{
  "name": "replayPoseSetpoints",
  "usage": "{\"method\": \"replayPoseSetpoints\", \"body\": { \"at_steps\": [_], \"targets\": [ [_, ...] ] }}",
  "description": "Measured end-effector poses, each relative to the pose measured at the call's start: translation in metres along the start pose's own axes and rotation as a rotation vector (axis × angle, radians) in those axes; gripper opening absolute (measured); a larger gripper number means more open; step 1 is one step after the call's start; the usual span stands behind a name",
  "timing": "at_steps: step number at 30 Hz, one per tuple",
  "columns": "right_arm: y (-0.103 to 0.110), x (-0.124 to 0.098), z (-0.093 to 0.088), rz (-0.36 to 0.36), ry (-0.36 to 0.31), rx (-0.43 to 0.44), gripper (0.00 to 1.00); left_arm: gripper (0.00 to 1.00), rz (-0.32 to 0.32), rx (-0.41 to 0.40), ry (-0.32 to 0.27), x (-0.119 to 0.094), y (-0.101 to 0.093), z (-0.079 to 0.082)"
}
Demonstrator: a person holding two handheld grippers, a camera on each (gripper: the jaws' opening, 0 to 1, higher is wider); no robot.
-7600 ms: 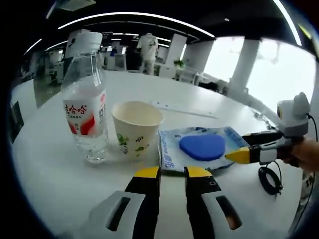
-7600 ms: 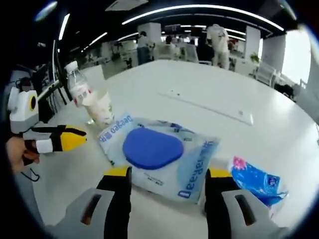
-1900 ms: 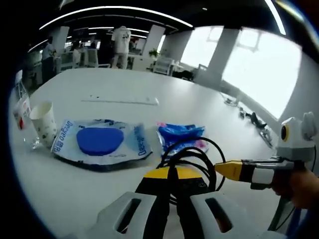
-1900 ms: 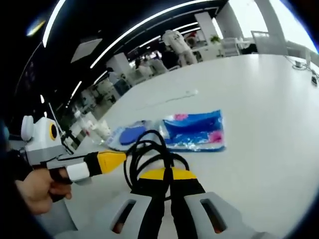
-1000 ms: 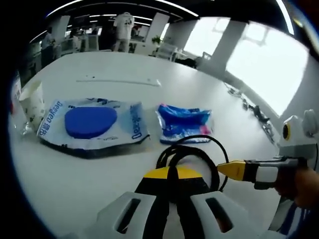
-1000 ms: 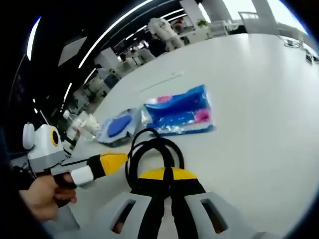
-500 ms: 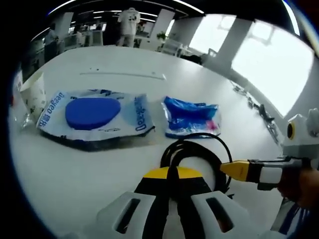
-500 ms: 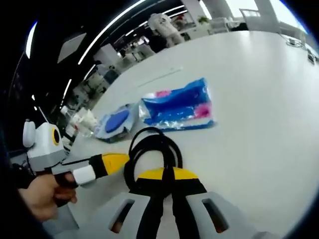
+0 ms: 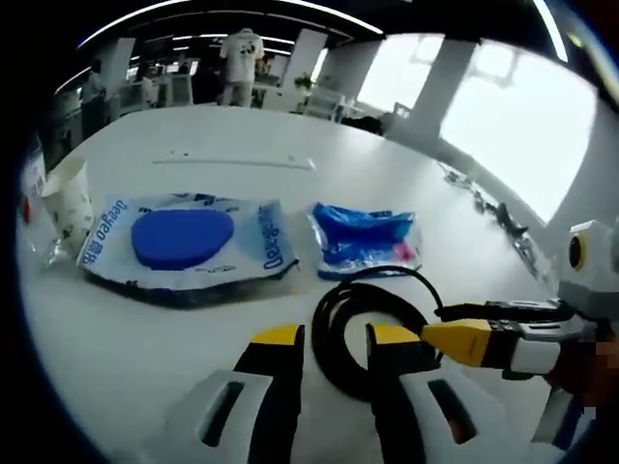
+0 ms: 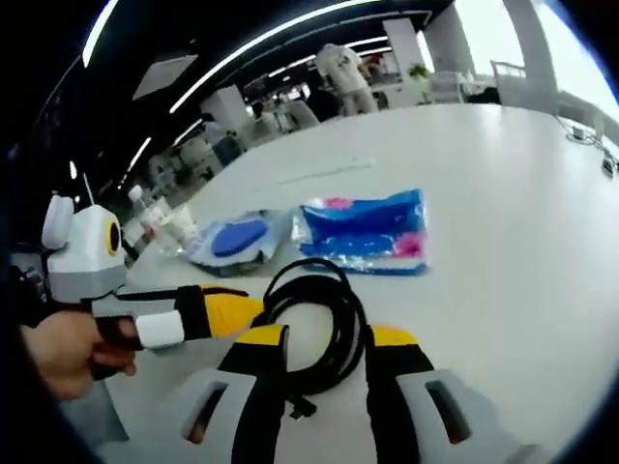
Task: Arrange the tabletop items into an orderly group along one side of the table until the central work area is clear of visible clutter.
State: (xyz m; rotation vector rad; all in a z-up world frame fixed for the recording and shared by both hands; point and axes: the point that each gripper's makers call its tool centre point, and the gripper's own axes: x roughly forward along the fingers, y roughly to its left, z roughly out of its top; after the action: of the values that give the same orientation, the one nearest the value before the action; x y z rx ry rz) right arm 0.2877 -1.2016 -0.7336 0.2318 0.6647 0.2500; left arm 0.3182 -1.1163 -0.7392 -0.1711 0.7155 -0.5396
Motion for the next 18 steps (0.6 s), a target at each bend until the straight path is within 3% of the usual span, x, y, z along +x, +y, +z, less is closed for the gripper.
{"method": "replayPoseSetpoints", "body": {
  "at_steps": [6, 8, 11, 14, 18],
  "targets": [
    [0.003, -0.003, 0.008, 0.019, -0.063, -0.074, 0.67, 0.48, -0.033, 0.020, -0.031, -0.008, -0.003, 0.005],
    [0.001, -0.008, 0.019, 0.010, -0.130, -0.187, 0.76, 0.58, -0.040, 0.020, -0.039, -0.015, 0.003, 0.007],
    [0.003, -0.017, 0.028, 0.023, -0.192, -0.203, 0.89, 0.79, -0.015, -0.017, -0.062, -0.028, 0.019, 0.010],
    [0.007, -0.025, 0.031, 0.047, -0.214, -0.166, 0.99, 0.95, -0.034, -0.031, -0.091, -0.045, 0.030, 0.017],
    [0.017, -0.034, 0.031, 0.057, -0.215, -0.180, 1.00, 0.99, -0.053, 0.054, -0.123, -0.075, 0.039, 0.027]
  ]
}}
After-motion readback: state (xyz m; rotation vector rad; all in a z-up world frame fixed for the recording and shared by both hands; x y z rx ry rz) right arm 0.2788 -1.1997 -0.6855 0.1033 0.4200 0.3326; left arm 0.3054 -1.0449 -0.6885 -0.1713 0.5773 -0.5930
